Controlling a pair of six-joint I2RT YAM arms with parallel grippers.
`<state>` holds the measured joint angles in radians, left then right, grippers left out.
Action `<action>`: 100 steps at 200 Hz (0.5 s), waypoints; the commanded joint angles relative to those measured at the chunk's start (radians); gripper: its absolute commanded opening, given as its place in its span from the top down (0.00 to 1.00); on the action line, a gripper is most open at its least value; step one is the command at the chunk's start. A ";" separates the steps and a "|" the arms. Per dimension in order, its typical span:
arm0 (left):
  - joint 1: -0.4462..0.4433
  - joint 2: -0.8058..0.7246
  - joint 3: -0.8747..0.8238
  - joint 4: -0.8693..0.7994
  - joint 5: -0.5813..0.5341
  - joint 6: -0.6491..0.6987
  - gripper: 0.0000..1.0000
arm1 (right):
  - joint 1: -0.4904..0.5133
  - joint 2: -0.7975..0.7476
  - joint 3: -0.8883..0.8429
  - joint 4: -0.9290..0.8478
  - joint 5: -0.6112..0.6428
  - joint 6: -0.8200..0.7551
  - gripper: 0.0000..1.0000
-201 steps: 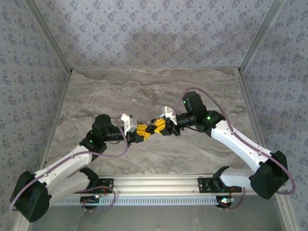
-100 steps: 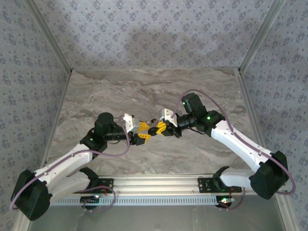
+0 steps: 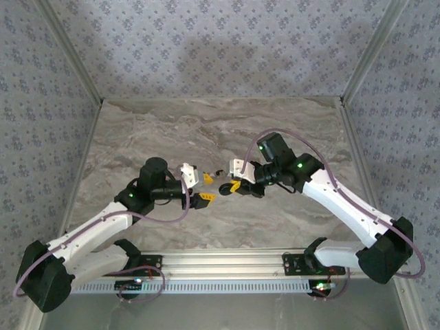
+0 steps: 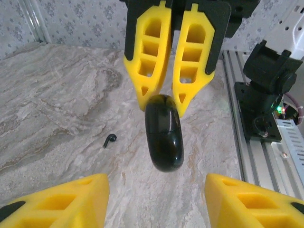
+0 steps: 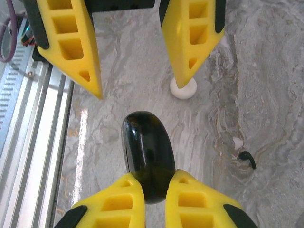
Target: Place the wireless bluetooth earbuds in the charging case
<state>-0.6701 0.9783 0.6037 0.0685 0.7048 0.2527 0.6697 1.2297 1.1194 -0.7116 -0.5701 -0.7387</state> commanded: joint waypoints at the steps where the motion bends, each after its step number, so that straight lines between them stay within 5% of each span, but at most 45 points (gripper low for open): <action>1: -0.013 0.002 0.037 -0.078 -0.017 0.069 0.44 | 0.018 0.018 0.044 -0.102 0.076 -0.065 0.89; 100: -0.051 0.045 0.064 -0.133 -0.014 0.112 0.44 | 0.104 0.044 0.064 -0.070 0.117 -0.082 0.89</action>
<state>-0.7101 1.0122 0.6277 -0.0494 0.6788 0.3420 0.7567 1.2724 1.1530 -0.8055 -0.4541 -0.8059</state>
